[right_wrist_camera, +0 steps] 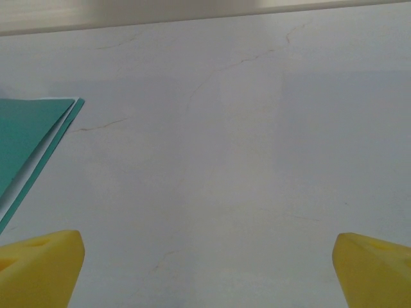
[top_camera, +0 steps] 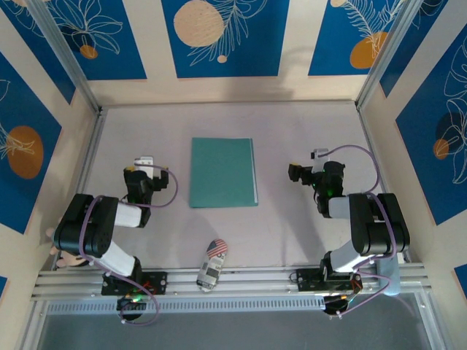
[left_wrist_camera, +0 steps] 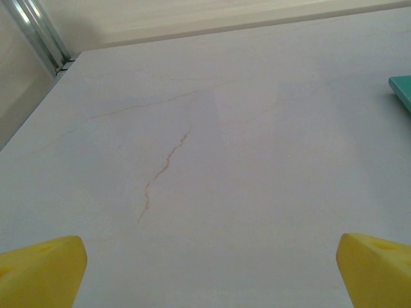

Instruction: Put the files into the folder

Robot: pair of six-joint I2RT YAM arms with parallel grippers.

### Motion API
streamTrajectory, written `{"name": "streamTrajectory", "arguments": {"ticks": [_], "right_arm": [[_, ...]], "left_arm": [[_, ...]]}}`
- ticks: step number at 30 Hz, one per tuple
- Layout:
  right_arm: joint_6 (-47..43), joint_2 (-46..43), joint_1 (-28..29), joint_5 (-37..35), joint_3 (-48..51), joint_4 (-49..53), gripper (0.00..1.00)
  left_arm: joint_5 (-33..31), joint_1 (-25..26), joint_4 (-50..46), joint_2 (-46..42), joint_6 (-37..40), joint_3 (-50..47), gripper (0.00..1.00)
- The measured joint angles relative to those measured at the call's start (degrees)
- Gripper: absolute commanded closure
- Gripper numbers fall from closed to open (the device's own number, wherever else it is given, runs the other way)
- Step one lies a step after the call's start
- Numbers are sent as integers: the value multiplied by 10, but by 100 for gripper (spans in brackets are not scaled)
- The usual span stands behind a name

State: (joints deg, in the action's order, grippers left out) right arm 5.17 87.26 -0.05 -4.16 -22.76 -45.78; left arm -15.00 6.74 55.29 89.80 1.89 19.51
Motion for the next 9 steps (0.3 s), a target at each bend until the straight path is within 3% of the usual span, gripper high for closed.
{"name": "streamTrajectory", "arguments": {"ticks": [9], "right_arm": [[0,0,-1,2,-1,4,1]], "left_arm": [[0,0,0,0,0,0,0]]}}
